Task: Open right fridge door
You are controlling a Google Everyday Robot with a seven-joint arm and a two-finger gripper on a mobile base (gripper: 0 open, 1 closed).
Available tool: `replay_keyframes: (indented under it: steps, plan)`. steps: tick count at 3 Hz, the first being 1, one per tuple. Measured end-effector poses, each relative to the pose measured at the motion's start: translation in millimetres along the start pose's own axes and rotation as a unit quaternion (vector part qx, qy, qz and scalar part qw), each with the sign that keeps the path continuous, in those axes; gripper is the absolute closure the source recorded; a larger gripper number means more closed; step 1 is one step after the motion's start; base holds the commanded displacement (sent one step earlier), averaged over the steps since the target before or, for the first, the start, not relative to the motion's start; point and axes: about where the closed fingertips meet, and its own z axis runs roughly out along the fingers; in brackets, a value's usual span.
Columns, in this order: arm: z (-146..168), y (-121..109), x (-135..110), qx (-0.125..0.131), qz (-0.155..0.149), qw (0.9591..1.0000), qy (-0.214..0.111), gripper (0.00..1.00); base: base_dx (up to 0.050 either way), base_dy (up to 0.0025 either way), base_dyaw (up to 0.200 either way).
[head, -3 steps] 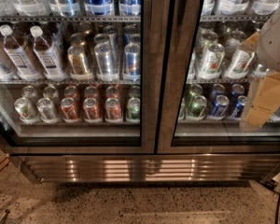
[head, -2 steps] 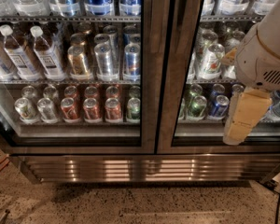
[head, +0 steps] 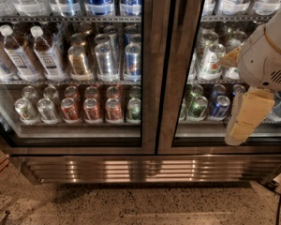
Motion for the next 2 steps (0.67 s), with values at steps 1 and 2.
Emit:
replay_keyframes:
  steps: [1,2]
  plan:
    - [8,0,-2,-0.042,-0.030,0.9945,-0.091,0.00,0.000,0.00000,0.000]
    - [9,2,-15,-0.050,-0.040,0.9912,-0.116,0.00,0.000,0.00000,0.000]
